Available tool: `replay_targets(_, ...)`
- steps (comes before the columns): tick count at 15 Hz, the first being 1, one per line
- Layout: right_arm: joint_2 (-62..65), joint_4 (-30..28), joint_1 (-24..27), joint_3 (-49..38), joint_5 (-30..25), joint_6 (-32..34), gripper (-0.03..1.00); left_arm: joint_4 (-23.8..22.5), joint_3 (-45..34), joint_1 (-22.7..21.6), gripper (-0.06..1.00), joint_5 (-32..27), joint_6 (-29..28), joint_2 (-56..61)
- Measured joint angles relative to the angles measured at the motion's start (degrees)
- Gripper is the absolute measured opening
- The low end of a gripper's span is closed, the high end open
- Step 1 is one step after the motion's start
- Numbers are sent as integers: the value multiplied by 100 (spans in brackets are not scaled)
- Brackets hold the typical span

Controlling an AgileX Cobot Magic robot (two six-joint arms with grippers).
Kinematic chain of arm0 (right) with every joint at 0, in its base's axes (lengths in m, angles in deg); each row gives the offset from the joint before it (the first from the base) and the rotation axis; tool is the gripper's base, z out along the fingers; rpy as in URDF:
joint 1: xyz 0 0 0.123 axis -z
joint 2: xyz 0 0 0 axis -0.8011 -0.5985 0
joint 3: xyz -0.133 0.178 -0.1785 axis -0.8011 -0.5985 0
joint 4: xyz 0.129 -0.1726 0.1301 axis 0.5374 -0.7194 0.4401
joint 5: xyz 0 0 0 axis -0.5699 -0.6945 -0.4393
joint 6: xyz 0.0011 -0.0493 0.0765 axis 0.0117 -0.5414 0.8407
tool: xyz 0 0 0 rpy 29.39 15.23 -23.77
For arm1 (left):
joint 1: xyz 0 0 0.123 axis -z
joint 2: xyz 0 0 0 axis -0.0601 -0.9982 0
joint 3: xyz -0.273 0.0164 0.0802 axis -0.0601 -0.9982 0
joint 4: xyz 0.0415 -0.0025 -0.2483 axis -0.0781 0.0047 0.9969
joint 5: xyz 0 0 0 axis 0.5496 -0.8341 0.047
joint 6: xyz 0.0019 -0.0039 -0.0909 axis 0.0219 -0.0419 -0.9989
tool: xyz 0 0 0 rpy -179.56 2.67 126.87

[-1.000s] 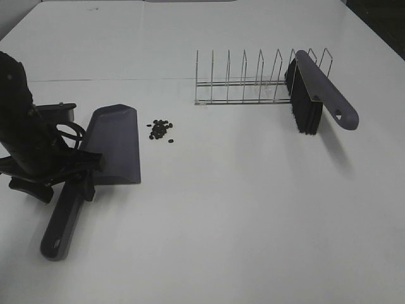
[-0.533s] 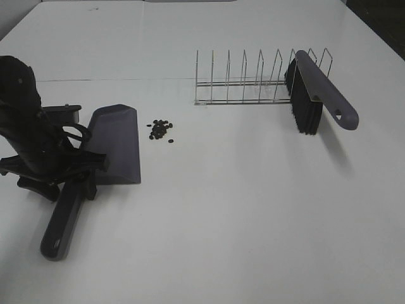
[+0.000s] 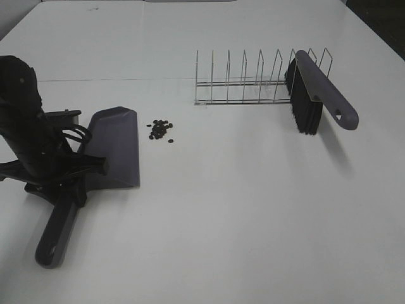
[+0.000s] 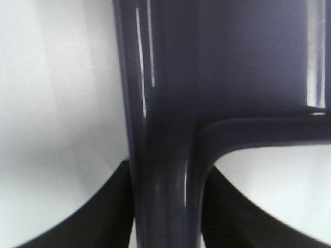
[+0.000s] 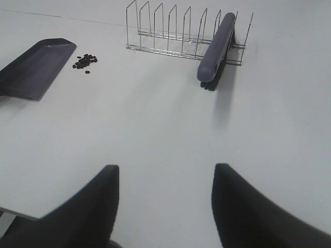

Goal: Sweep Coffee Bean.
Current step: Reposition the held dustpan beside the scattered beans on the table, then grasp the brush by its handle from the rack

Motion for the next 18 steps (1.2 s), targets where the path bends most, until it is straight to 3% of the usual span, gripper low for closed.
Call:
replay_targets(6, 0, 0, 0, 0, 0, 0, 44, -11, -23, 0, 33, -92, -23, 728)
replay_targets(15, -57, 0, 0, 0, 23, 52, 44, -103, -23, 0, 33, -92, -29, 894)
replay_targets(17, -493, 0, 0, 80, 418, 97, 44, -109, -23, 0, 33, -92, -29, 894)
replay_targets(18, -808, 29, 0, 126, 900, 120, 44, -120, -23, 0, 33, -92, -29, 894)
